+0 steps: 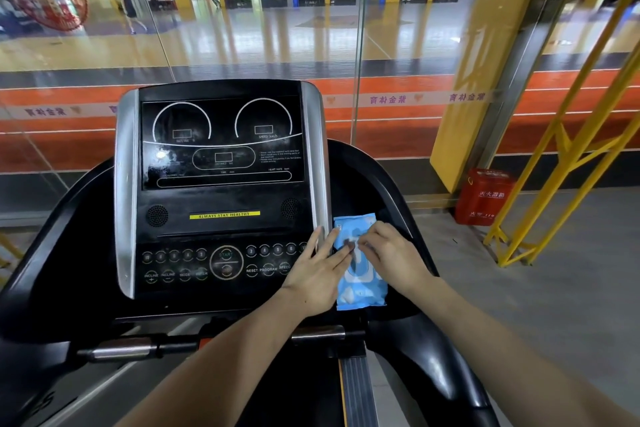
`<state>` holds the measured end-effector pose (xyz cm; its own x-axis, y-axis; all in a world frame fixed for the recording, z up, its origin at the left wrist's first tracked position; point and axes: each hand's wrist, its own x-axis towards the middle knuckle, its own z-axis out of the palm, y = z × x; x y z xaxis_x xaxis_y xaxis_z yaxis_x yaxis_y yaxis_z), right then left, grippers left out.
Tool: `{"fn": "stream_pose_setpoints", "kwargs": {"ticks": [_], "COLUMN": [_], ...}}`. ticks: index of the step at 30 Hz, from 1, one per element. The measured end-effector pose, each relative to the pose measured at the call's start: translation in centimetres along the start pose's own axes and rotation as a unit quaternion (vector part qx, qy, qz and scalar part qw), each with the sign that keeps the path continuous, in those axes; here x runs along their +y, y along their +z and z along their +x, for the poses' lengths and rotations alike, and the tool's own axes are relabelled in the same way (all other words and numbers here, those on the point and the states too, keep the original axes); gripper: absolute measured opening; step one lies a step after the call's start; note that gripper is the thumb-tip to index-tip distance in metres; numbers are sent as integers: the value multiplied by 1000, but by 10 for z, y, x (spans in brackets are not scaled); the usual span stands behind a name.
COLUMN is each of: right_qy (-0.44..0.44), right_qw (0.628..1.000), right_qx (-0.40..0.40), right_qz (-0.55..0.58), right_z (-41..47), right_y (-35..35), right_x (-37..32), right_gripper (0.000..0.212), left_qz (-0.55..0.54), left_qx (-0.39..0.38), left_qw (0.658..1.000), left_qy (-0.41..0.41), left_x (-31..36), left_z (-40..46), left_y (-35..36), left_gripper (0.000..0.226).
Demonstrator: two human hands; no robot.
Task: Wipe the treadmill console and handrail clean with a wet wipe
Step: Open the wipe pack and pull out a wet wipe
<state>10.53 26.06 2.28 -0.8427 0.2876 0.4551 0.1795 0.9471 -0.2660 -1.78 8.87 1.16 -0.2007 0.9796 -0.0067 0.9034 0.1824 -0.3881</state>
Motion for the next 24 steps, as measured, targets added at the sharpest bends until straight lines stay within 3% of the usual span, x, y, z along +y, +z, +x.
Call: {"fn": "stream_pose_setpoints", "kwargs": {"ticks": [6, 10, 16, 20, 24], "right_qy": [8, -17, -50, -86, -139], "right_qw": [992, 983, 946, 939, 926], "right_qx": [-105, -109, -189, -201, -209], "right_qz": [-69, -146, -258, -265, -281], "right_z": [0, 6, 15, 20, 27], "right_y": [5, 5, 1, 1, 7], "right_x": [1, -6, -11, -11, -7], "right_gripper": [19, 17, 15, 13, 25], "left_qz": [-10, -18, -50, -56, -58], "left_qx": [-5, 2, 9, 6, 1], "left_qw": [1000, 1000, 998, 997, 997], "left_qy": [8, 19, 44, 54, 53], "left_x": [-4, -9, -16, -19, -18], "left_z": [2, 1, 0, 0, -1], "left_y": [-1, 3, 7, 9, 9], "left_gripper": [70, 72, 75, 73, 74]}}
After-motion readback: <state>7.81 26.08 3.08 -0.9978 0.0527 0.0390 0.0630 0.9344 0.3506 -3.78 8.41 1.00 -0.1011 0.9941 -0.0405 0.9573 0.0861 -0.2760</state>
